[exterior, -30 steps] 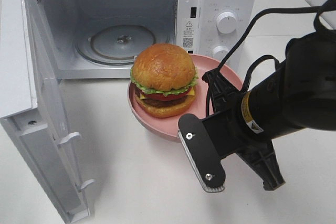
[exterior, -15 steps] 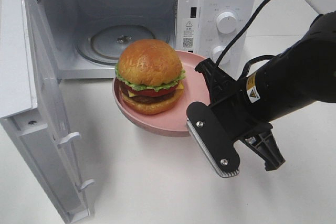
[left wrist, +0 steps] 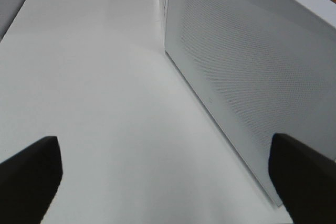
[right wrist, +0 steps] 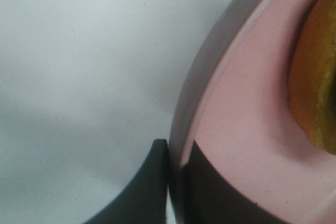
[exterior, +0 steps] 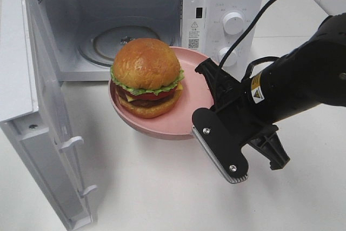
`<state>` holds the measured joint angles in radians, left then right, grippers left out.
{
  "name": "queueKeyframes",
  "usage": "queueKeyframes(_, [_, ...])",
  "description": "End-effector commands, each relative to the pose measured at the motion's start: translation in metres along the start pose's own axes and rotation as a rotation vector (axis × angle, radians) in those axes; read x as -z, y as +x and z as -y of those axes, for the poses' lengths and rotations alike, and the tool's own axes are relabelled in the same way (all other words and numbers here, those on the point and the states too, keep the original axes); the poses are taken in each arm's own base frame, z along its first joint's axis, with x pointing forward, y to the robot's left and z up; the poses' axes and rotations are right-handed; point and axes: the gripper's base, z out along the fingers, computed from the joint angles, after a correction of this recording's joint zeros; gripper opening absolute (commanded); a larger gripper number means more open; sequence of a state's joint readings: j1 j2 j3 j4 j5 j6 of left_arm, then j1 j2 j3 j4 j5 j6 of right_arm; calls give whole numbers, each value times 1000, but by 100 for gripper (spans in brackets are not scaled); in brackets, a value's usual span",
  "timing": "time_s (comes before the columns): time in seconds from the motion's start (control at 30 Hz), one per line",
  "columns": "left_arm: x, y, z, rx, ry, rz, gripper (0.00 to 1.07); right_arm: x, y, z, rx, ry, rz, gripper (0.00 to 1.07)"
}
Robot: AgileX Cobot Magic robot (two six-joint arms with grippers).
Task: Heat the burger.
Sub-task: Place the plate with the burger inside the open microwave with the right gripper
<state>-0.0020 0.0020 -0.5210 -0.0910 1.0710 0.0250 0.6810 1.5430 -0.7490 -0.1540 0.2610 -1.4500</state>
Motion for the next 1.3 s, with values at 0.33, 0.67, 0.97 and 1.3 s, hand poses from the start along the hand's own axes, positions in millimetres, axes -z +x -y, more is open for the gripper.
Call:
queueKeyframes(0.33, [0,1,0,5,-1,-2,100,-12,0,23,-6,118,11,0])
queueKeyframes(0.67, [0,1,0,5,-1,-2,100,-26,-1,48,-25,142,13,0])
queueKeyframes(0.97, [0,1,0,5,-1,-2,100,-40,-1,66,-45,152,14,0])
queueKeyframes(1.3, [0,1,0,5,-1,-2,100,-56,0,90,-52,139,6,0])
